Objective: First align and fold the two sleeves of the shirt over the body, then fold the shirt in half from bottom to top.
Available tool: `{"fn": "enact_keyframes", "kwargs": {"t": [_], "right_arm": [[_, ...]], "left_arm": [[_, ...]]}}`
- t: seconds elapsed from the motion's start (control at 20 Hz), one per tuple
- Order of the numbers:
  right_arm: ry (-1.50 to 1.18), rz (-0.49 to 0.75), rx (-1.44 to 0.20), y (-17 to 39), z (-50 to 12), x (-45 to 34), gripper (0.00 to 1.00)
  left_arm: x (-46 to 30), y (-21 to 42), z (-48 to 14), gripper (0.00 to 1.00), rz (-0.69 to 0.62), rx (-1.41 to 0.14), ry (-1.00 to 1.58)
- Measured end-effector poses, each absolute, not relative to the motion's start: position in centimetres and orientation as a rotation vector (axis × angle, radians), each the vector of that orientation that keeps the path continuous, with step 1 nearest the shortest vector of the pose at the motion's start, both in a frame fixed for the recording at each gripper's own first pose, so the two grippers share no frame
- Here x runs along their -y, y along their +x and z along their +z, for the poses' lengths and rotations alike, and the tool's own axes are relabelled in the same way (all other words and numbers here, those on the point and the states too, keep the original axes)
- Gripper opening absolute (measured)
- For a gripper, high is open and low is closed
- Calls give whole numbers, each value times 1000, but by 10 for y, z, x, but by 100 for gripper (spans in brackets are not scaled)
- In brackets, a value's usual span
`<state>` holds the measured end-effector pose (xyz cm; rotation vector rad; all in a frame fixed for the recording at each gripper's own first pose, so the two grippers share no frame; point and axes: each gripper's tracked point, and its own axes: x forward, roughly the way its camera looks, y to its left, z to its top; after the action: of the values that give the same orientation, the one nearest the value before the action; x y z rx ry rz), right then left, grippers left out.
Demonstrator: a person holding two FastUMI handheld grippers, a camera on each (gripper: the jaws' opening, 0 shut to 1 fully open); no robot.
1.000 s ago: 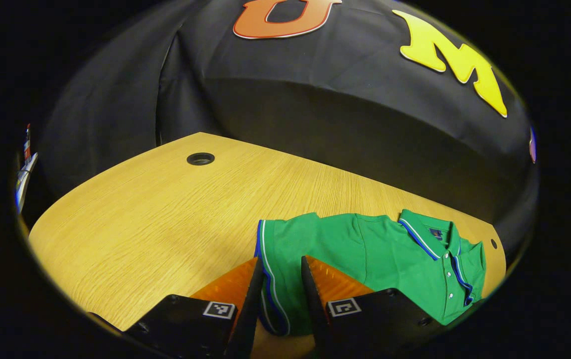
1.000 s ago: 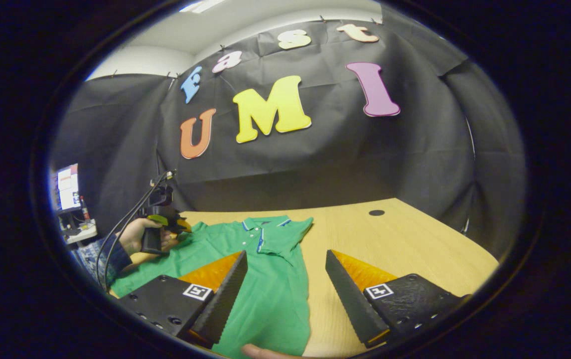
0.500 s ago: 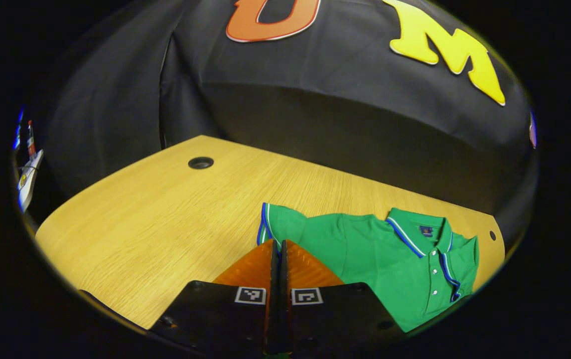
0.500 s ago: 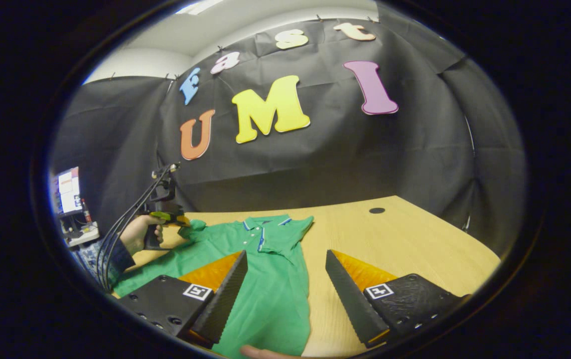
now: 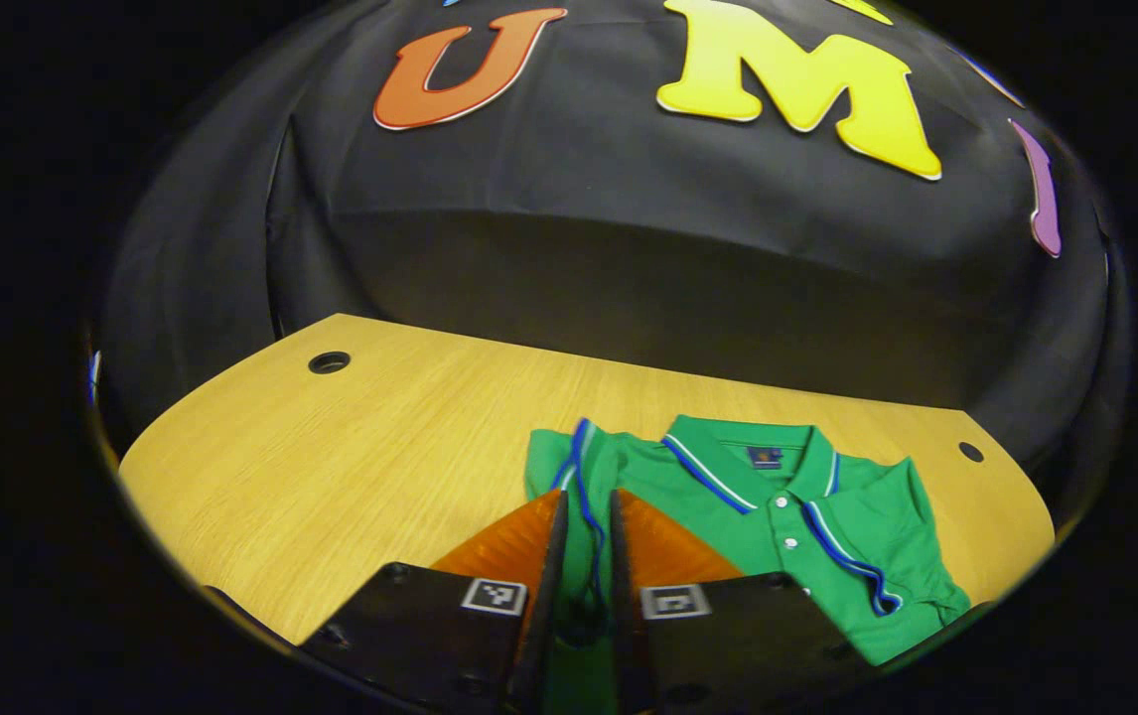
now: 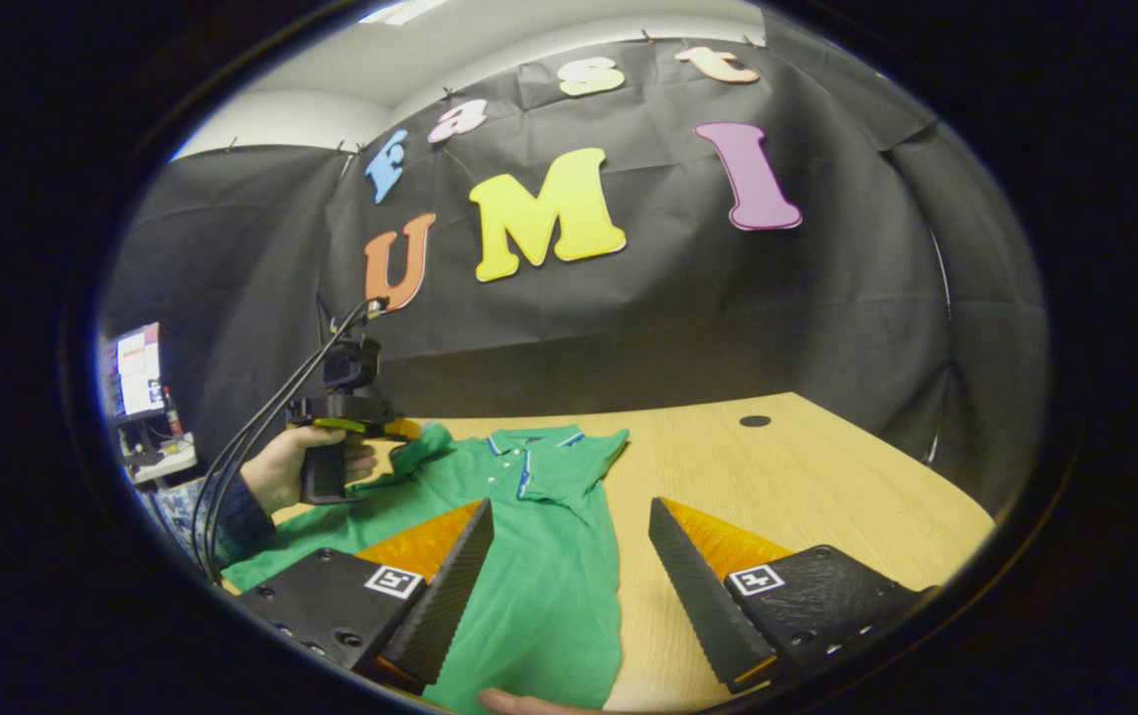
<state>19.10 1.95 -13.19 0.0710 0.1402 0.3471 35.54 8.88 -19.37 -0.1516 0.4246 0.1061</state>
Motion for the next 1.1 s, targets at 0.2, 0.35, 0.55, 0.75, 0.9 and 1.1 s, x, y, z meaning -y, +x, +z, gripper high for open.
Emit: {"fn": "enact_keyframes", "kwargs": {"t": [0.2,0.35,0.55,0.75,0.9,1.1], "right_arm": [[41,348,-136,190,-134,-22,96],[12,309,-111,192,-130,-17,96],[6,211,-91,184,-115,-7,92],[33,182,-101,135,-82,-9,96],[33,173,-38,92,-36,-21,95],[1,176,10,51,-7,-30,95]], "left_arm": [[-65,348,-166,100,57,-327,-67],[-54,329,-156,100,33,-318,-67],[-44,299,-110,100,0,-247,-94],[-46,237,-70,100,-10,-198,-137],[-59,185,-57,100,16,-202,-102],[-74,110,-58,100,36,-227,-106]]}}
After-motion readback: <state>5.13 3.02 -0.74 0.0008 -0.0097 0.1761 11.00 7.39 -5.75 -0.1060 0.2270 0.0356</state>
